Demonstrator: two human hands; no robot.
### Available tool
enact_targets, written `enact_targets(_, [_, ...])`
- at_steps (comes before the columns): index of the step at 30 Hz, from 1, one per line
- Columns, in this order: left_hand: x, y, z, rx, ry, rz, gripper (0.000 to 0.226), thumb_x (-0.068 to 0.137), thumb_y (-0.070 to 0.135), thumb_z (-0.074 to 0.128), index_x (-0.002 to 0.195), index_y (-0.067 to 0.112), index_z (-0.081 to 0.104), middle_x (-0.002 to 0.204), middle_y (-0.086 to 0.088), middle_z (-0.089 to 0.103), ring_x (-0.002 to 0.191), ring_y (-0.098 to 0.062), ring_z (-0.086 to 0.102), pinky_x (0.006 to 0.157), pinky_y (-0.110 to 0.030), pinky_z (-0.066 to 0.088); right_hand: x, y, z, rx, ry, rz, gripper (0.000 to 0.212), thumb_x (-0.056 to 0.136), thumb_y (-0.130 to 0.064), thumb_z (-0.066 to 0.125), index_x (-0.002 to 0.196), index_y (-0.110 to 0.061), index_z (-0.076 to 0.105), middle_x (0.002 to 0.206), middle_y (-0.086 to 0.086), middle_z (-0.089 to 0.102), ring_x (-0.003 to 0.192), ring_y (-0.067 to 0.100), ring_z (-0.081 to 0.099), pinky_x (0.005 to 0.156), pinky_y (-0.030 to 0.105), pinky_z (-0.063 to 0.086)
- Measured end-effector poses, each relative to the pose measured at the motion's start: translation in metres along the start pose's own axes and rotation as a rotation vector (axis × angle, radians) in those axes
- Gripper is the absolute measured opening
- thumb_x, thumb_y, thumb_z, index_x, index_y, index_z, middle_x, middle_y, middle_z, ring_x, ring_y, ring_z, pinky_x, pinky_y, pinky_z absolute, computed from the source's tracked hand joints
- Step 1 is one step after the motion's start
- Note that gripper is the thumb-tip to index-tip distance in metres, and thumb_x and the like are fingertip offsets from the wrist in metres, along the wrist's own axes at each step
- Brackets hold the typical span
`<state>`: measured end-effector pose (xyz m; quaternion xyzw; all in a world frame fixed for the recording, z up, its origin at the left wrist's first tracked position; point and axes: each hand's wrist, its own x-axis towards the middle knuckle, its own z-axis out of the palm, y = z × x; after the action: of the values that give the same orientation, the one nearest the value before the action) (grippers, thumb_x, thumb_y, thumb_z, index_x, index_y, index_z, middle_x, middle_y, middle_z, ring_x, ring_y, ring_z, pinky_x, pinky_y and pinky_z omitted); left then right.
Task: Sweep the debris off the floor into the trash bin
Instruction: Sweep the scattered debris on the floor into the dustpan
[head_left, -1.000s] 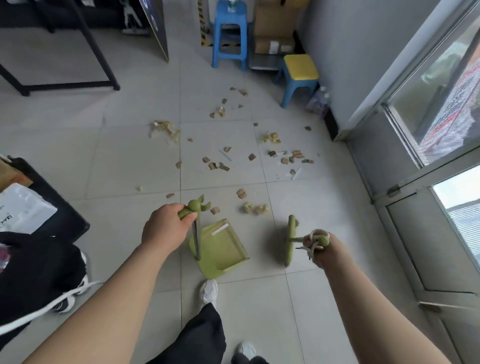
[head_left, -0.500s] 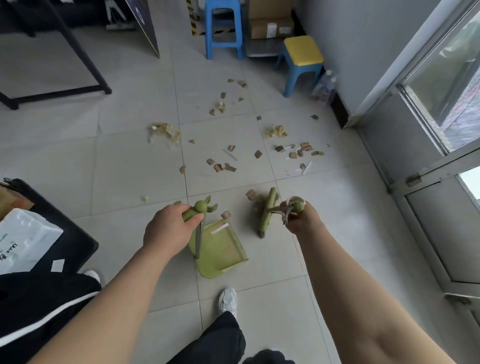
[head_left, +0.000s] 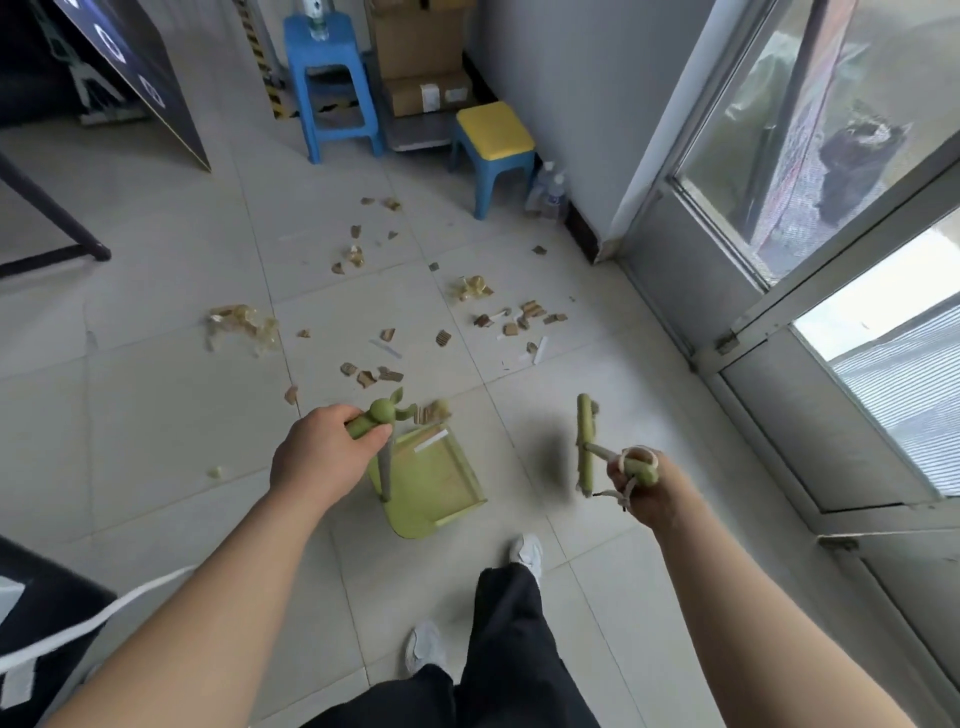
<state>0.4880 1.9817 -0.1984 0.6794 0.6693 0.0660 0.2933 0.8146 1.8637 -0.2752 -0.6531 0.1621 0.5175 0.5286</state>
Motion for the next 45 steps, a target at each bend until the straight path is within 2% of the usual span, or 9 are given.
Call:
enact_targets(10, [0.057,0.076,0.032,-0.051,0.048,-0.004,0.024,0.089,0.037,0.066,0.102,0.019,0.073,0.077,0.002,0.063,0.081,-0.028,0.059,0.068,-0.035,0.049,0.074,-0.056,0.013,-0.062,0.102,0.12,0.024,0.083,0.006,0.045,0.095,-0.014,0.053,0.069,0.009,0.042,0.029,0.016,0.048,0.036,0.017,0.042])
enact_targets(14, [0.076,0.103,0.038,-0.039,0.086,-0.052,0.027,0.089,0.039,0.066,0.106,0.019,0.071,0.089,-0.004,0.068,0.087,-0.03,0.059,0.073,-0.036,0.05,0.085,-0.072,0.065,-0.095,-0.025,0.136,0.032,0.076,0.012,0.043,0.093,-0.013,0.051,0.087,0.0,0.047,0.043,0.022,0.047,0.038,0.019,0.039])
enact_targets(19, [0.092,0.123,0.041,0.01,0.116,-0.114,0.026,0.091,0.042,0.062,0.102,0.019,0.07,0.085,-0.002,0.065,0.082,-0.029,0.057,0.064,-0.032,0.043,0.09,-0.108,0.093,-0.277,-0.126,0.152,0.017,0.086,0.002,0.041,0.073,-0.007,0.043,0.077,0.023,0.052,0.032,0.019,0.045,0.032,0.022,0.041])
enact_targets(24, [0.11,0.13,0.045,0.028,0.12,-0.15,0.029,0.09,0.047,0.06,0.101,0.021,0.069,0.088,-0.004,0.066,0.084,-0.031,0.057,0.065,-0.032,0.041,0.1,-0.142,0.077,-0.184,-0.128,0.022,0.03,0.098,-0.004,0.038,0.072,-0.01,0.052,0.037,-0.001,0.056,0.044,0.01,0.053,0.051,0.02,0.048])
enact_targets(28, [0.13,0.132,0.044,0.01,0.108,-0.142,0.029,0.09,0.047,0.059,0.094,0.02,0.069,0.081,-0.002,0.065,0.08,-0.03,0.059,0.062,-0.032,0.044,0.114,-0.16,0.071,-0.894,-0.086,-0.235,0.021,0.079,-0.003,0.058,0.065,-0.017,0.063,0.063,0.0,0.061,0.064,0.024,0.058,0.054,0.027,0.048])
enact_targets(31, [0.15,0.133,0.038,-0.002,0.098,-0.129,0.027,0.091,0.045,0.059,0.094,0.021,0.07,0.078,-0.001,0.064,0.077,-0.029,0.057,0.059,-0.03,0.039,0.124,-0.173,0.083,-0.972,-0.061,-0.234,0.02,0.077,0.002,0.055,0.066,-0.013,0.06,0.064,0.003,0.059,0.067,0.024,0.056,0.059,0.033,0.047])
enact_targets(36, [0.187,0.123,0.021,-0.009,0.087,-0.117,0.026,0.09,0.045,0.061,0.094,0.02,0.069,0.073,0.001,0.061,0.076,-0.028,0.057,0.058,-0.03,0.039,0.138,-0.197,0.136,-0.904,0.014,-0.241,0.029,0.088,-0.001,0.051,0.065,-0.02,0.051,0.062,-0.003,0.055,0.058,0.015,0.051,0.042,0.012,0.039])
enact_targets(40, [0.217,0.113,0.006,-0.016,0.098,-0.116,0.028,0.089,0.045,0.062,0.09,0.019,0.07,0.072,-0.001,0.062,0.077,-0.031,0.058,0.063,-0.033,0.046,0.158,-0.179,0.18,-0.405,-0.014,0.015,0.022,0.092,0.002,0.042,0.079,-0.014,0.05,0.062,0.009,0.041,0.041,0.016,0.05,0.038,0.015,0.038])
enact_targets(45, [0.241,0.109,-0.007,-0.024,0.07,-0.13,0.027,0.087,0.046,0.063,0.091,0.02,0.07,0.073,0.001,0.063,0.076,-0.029,0.059,0.06,-0.03,0.041,0.156,-0.142,0.227,-0.586,-0.098,0.0,0.026,0.076,0.004,0.054,0.097,-0.013,0.053,0.056,0.011,0.053,0.045,0.02,0.048,0.046,0.022,0.04])
